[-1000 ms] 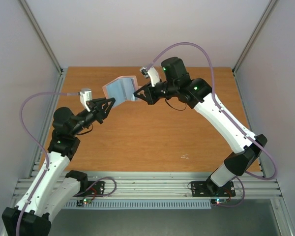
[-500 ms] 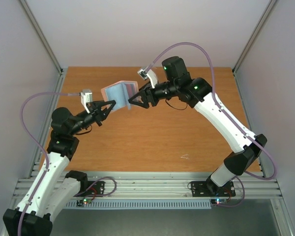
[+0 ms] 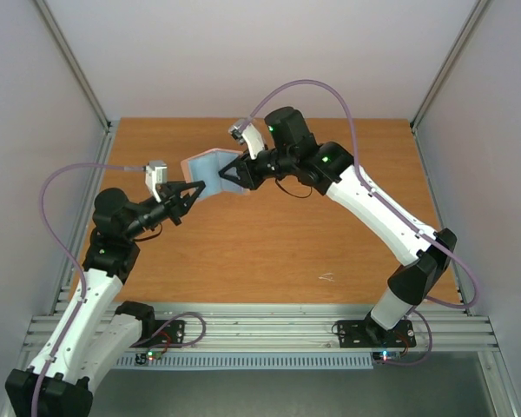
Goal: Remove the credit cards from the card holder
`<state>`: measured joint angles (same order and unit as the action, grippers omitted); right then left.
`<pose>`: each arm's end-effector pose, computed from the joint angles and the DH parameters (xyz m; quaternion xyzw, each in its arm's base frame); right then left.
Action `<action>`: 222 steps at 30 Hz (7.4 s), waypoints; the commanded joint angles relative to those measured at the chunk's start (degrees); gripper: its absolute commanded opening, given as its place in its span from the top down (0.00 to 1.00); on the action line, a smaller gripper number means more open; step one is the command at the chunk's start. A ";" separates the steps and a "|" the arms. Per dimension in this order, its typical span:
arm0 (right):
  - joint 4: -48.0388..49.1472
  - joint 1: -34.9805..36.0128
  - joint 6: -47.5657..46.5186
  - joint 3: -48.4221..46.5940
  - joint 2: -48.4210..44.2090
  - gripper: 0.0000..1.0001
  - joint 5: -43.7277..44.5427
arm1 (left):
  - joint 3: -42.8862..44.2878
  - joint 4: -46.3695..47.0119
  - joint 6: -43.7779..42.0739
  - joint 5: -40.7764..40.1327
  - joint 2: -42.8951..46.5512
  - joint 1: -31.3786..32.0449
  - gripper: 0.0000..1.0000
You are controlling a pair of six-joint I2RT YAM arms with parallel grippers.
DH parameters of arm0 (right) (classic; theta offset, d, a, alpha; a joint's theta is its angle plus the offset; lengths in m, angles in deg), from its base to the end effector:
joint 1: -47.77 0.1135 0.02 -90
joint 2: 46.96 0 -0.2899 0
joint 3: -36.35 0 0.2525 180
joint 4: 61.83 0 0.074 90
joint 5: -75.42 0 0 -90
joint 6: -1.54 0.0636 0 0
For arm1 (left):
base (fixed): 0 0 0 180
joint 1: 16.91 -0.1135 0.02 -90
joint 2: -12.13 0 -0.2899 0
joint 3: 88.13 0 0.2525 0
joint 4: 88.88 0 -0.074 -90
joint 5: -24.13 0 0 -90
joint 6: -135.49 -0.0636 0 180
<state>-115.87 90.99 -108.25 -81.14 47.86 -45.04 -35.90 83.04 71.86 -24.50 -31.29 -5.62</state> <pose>0.2602 0.2887 0.4326 -0.5493 0.6501 0.3202 0.4161 0.1690 -0.0766 0.3530 0.1629 0.6846 -0.4498 0.5500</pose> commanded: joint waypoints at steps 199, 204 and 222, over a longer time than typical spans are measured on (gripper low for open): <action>-6.38 -7.01 -11.05 -7.68 -2.66 0.01 -18.61 | 2.78 21.37 8.17 7.08 1.76 2.22 1.00; -6.18 -7.01 -9.43 -10.89 1.18 0.38 -27.93 | 2.74 21.49 8.26 7.34 1.82 2.20 1.00; -7.88 -9.33 -7.43 -9.53 -2.21 0.99 -19.11 | 1.24 18.49 9.04 4.81 2.83 0.58 0.35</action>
<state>-124.09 81.76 -117.43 -90.12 47.25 -64.97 -35.60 99.44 81.10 -18.97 -28.71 -4.75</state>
